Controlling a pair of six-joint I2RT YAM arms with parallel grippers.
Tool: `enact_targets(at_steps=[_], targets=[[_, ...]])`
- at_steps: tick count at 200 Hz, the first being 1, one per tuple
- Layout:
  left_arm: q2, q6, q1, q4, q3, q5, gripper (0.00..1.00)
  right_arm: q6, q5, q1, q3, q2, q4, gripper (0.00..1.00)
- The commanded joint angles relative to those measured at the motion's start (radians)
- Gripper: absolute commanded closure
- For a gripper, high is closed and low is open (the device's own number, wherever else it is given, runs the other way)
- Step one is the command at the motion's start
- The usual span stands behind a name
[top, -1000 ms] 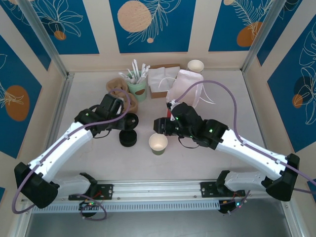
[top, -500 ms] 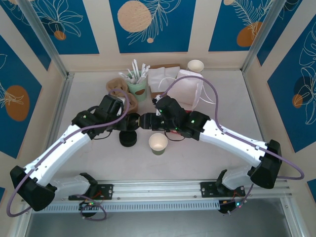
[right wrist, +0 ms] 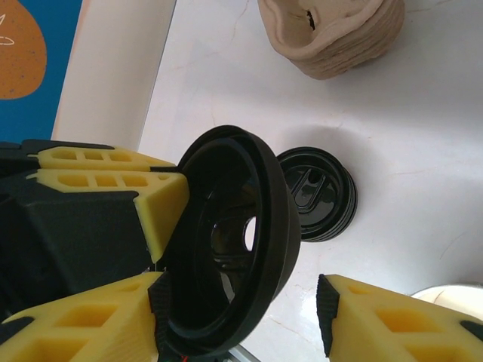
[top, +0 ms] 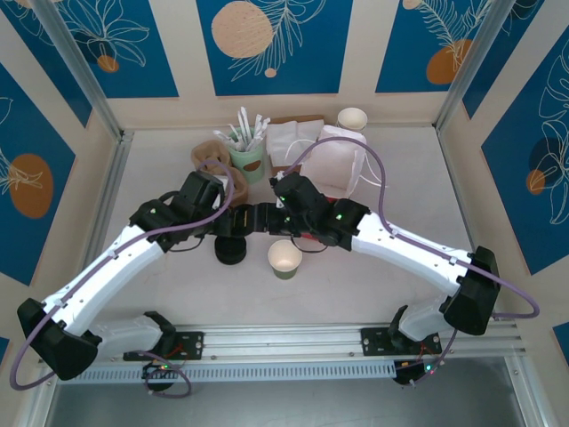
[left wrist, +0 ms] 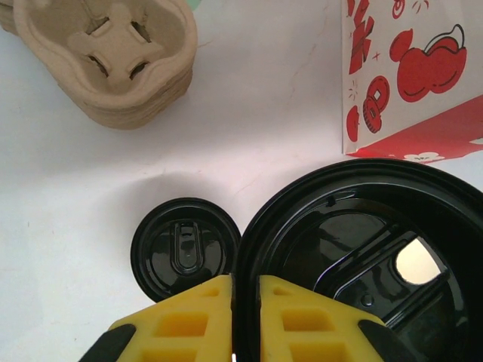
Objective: Pack the takeout coffee
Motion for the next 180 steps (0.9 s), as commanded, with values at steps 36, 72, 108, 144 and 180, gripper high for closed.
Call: enact_targets(at_steps=[36, 72, 108, 144, 180], targets=[[-0.028, -0.024, -0.028, 0.025, 0.036, 0.018, 0.87, 0.024, -0.005, -0.01, 0.034, 0.034, 0.016, 0.48], [-0.032, -0.022, -0.035, 0.026, 0.036, 0.018, 0.87, 0.024, -0.017, -0.018, 0.037, 0.041, 0.022, 0.65], [-0.046, 0.003, -0.04, 0.041, 0.028, 0.034, 0.86, 0.026, -0.029, -0.03, 0.043, 0.038, 0.005, 0.84], [-0.103, 0.084, -0.041, 0.084, 0.024, 0.074, 0.65, 0.021, -0.039, -0.055, 0.048, 0.011, -0.055, 0.93], [-0.184, 0.235, -0.041, 0.151, 0.01, 0.134, 0.47, 0.002, -0.061, -0.088, 0.059, -0.04, -0.149, 0.95]])
